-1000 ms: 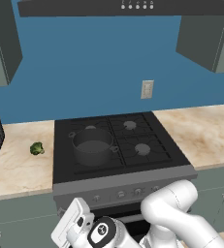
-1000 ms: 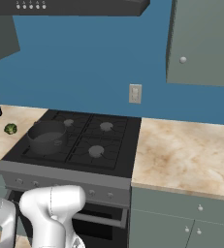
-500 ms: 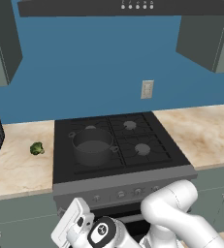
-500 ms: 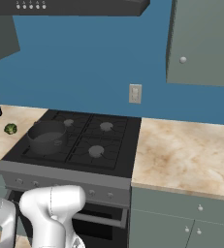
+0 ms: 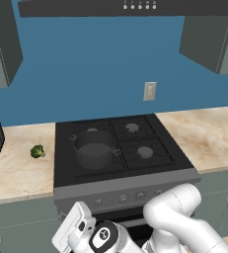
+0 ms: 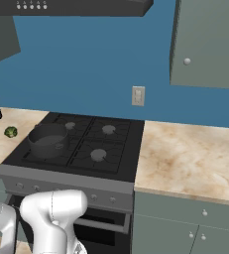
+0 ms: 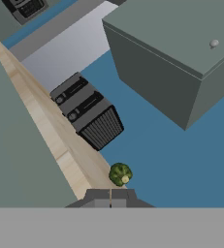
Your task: Turn on the burner for the pot on the stove. Wait thirty seconds for the pot to heat up. Then add the broccoli to the pot.
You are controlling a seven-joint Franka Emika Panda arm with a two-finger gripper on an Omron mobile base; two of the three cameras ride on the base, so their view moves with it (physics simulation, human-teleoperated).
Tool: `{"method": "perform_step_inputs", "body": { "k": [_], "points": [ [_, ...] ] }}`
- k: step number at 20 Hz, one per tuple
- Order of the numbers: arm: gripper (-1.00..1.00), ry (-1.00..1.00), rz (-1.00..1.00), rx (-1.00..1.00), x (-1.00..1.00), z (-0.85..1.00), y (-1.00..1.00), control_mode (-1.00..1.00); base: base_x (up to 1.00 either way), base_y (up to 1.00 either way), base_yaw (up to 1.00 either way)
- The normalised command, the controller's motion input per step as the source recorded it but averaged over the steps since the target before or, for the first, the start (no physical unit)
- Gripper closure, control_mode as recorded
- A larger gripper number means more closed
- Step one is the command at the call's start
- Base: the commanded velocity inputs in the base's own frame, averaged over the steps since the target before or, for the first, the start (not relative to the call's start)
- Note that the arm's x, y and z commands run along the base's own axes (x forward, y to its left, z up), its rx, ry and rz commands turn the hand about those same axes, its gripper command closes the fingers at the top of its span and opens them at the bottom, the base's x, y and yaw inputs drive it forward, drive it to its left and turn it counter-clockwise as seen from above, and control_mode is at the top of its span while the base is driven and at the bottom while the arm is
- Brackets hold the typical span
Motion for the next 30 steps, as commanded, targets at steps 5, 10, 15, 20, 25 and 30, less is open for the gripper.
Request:
{"method": "perform_step_inputs", "body": {
  "k": [5,10,15,20,25,30],
  "points": [
    [1.0,0.0,0.0,0.0,0.0,0.0,0.0,-1.0,0.0,0.0,0.0],
    [1.0,0.0,0.0,0.0,0.0,0.0,0.0,-1.0,0.0,0.0,0.0],
    [1.0,0.0,0.0,0.0,0.0,0.0,0.0,-1.0,0.0,0.0,0.0],
    [1.0,0.0,0.0,0.0,0.0,0.0,0.0,-1.0,0.0,0.0,0.0],
    [1.0,0.0,0.0,0.0,0.0,0.0,0.0,-1.0,0.0,0.0,0.0],
    [1.0,0.0,0.0,0.0,0.0,0.0,0.0,-1.0,0.0,0.0,0.0]
  ]
}}
